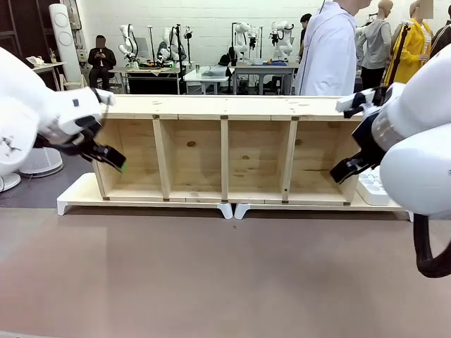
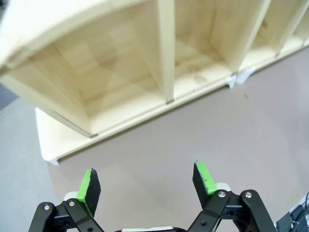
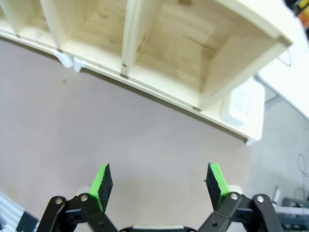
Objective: Perform cable management.
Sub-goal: When the cord part of the Power Cable appears at the lower middle area of the table and stops, grasp the cord part of the Power Cable.
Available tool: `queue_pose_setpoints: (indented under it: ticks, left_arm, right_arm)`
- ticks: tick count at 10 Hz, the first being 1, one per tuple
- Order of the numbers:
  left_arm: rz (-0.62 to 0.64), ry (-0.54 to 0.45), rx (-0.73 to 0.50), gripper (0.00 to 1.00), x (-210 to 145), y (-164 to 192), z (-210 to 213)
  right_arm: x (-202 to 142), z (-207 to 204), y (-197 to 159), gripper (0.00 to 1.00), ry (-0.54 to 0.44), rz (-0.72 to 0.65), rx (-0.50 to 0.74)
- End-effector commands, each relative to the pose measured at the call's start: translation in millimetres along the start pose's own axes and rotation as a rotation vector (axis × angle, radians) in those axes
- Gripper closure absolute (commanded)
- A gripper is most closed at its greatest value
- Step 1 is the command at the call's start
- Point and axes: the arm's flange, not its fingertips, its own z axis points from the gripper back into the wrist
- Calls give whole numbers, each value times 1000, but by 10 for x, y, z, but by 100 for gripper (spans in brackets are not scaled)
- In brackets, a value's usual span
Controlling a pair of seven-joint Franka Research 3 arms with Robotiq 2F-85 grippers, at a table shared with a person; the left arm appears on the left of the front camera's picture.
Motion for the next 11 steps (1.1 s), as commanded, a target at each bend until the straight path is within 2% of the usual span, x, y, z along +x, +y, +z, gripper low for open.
queue_pose_setpoints:
  ticks: [1,4,7,8,9,11]
  left_arm:
    - [35,-65,23,0,-1722,-202,340]
    - [-1,-68,-16,0,-1987,-194,477]
    - [-38,-37,-26,0,-1975,-221,413]
    - [10,-39,-4,0,-78,213,793]
    - [10,-39,-4,0,-78,213,793]
    - [10,-39,-4,0,-78,213,793]
  right_arm:
    - [-1529,238,167,0,-28,-56,-57]
    - [-1889,505,142,0,-87,-133,-98]
    - [-1895,453,147,0,-109,-130,-76]
    - [-1853,417,163,0,-107,-121,-61]
    - [-411,1409,-43,0,-87,-122,-103]
    - [-411,1409,-43,0,-87,-122,-103]
